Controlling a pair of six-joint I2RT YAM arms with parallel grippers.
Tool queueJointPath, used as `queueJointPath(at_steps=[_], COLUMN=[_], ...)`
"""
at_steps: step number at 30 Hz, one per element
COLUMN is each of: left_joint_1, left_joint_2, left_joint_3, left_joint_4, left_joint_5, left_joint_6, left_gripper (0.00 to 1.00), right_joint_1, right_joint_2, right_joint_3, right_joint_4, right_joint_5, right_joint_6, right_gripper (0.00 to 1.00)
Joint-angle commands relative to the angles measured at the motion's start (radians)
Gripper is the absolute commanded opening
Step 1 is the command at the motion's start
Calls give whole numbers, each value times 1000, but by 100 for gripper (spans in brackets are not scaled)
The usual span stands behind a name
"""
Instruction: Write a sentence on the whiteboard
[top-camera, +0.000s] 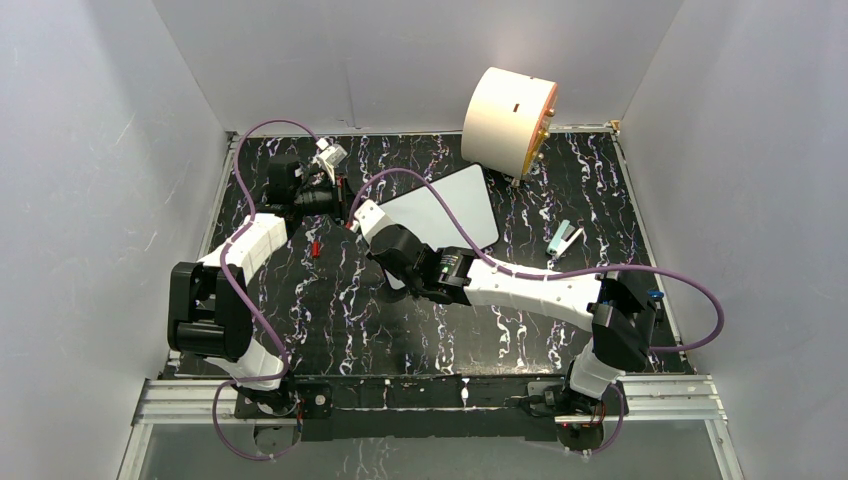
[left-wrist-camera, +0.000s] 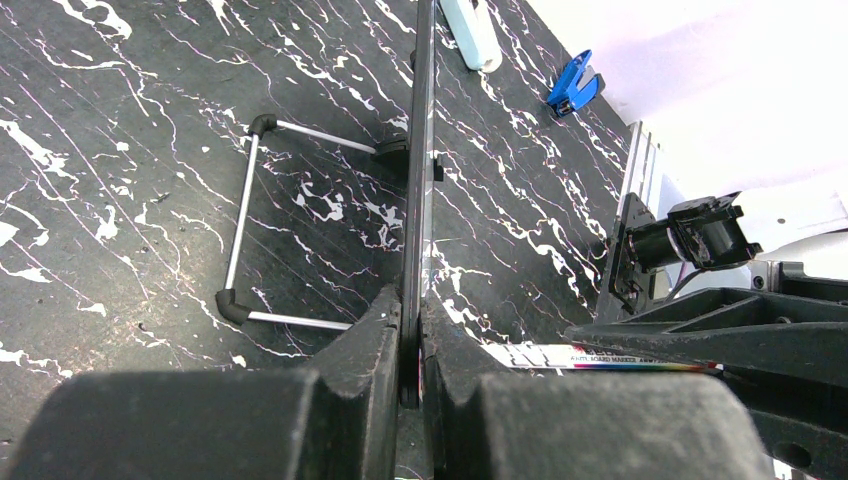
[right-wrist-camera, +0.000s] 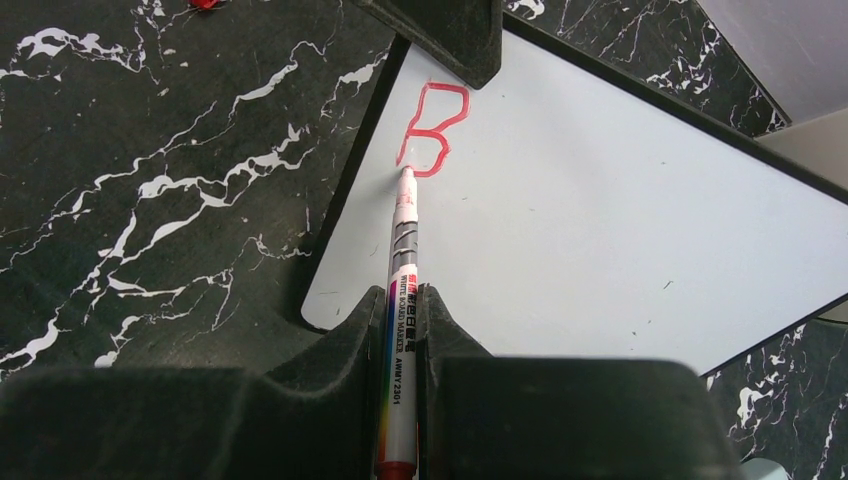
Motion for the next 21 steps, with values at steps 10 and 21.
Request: queueJointPath(at_steps=[10, 21], left_joint_1=[-28, -28], left_joint_2=[-1, -1], left_joint_3=[-12, -11], left_joint_4=[-46, -50], left_joint_5=[-5, -10], left_joint_6=[21, 24], left_gripper=[0, 0], right_joint_1=[1, -5], right_joint_2=[-61, -143], right_joint_3=[-3, -53], right_joint_4=[97, 85], right_joint_5=[-7, 48], right_joint_6=[4, -5], right_gripper=[0, 0])
